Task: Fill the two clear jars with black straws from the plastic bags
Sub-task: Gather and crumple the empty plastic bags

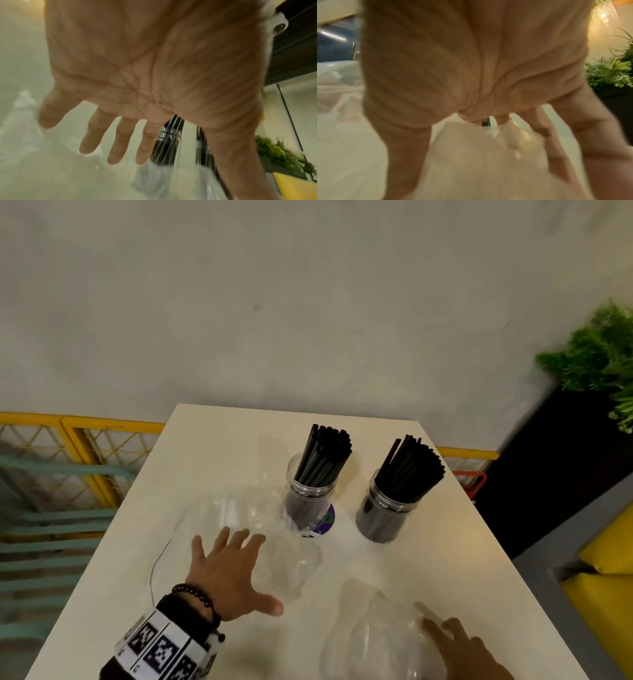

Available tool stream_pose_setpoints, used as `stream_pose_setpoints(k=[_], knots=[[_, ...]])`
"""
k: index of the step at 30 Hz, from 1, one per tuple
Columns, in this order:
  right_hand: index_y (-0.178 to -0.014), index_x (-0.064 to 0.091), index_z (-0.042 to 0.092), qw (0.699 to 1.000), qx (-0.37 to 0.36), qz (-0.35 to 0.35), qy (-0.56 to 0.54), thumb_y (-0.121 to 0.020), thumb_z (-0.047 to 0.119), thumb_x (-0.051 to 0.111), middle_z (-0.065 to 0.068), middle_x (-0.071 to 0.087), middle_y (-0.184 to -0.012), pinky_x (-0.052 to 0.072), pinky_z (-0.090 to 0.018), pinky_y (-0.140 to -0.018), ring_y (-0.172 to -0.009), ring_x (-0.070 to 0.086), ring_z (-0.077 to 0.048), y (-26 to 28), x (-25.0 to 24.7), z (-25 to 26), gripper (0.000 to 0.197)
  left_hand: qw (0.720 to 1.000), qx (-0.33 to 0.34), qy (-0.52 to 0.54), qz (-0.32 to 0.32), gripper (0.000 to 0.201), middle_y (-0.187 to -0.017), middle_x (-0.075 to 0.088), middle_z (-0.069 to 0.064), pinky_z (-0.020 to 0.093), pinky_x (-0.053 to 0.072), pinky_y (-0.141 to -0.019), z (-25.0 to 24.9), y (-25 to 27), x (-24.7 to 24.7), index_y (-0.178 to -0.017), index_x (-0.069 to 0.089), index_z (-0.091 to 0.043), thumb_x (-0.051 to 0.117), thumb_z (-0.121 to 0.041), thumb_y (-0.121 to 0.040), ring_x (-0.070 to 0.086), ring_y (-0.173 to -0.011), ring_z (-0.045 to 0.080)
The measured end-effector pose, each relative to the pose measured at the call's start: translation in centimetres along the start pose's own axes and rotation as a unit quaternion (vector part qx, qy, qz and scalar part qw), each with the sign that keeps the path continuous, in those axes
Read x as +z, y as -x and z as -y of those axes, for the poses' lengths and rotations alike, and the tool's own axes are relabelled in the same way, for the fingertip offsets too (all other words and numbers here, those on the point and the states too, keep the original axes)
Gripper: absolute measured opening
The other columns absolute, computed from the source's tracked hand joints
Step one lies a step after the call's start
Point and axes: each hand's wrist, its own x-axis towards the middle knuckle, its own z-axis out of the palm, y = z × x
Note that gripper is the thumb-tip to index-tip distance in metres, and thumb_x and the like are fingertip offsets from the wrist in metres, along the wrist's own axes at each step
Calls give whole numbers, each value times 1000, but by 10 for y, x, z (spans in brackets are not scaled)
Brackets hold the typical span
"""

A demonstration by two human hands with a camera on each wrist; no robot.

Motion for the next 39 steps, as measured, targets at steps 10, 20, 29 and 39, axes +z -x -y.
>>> stream_pose_setpoints(k=[10, 20, 29, 39], knots=[[-151, 18, 40, 995, 5, 19, -103, -98, 50, 38, 5, 39, -148, 39, -34, -106, -131, 47, -23, 7, 7, 8, 57, 993, -93, -62, 37, 87, -152, 39, -5, 45, 45, -107, -3, -8, 32, -154, 19, -30, 72, -37, -86, 45, -137, 21], [-103, 25, 32, 958, -92, -102, -252, -93, 25, 50, 5, 51, -99, 39, -34, -76, -83, 51, -19, 20, -28, -32, 27, 941, -20, 305, -141, 22, -113, 74, 2, 31, 52, -77, -54, 68, 20, -102, 73, -21, 65, -27, -83, 70, -96, 23], [-121, 46, 32, 866, -261, -114, -412, -85, 43, 62, 11, 51, -119, 49, -25, -86, -100, 58, -7, 56, -52, -19, 42, 780, 59, 608, -138, 38, -109, 73, 19, 59, 61, -81, -167, 115, 37, -119, 64, -28, 79, -35, -84, 73, -102, 32], [-124, 58, 33, 813, -259, -119, -507, -91, 28, 68, 30, 64, -104, 52, -17, -78, -93, 64, 1, 77, -31, -56, 34, 755, 131, 642, -2, 54, -121, 64, -14, 36, 51, -100, -197, 111, 39, -107, 67, -38, 78, -63, -61, 64, -111, 2]])
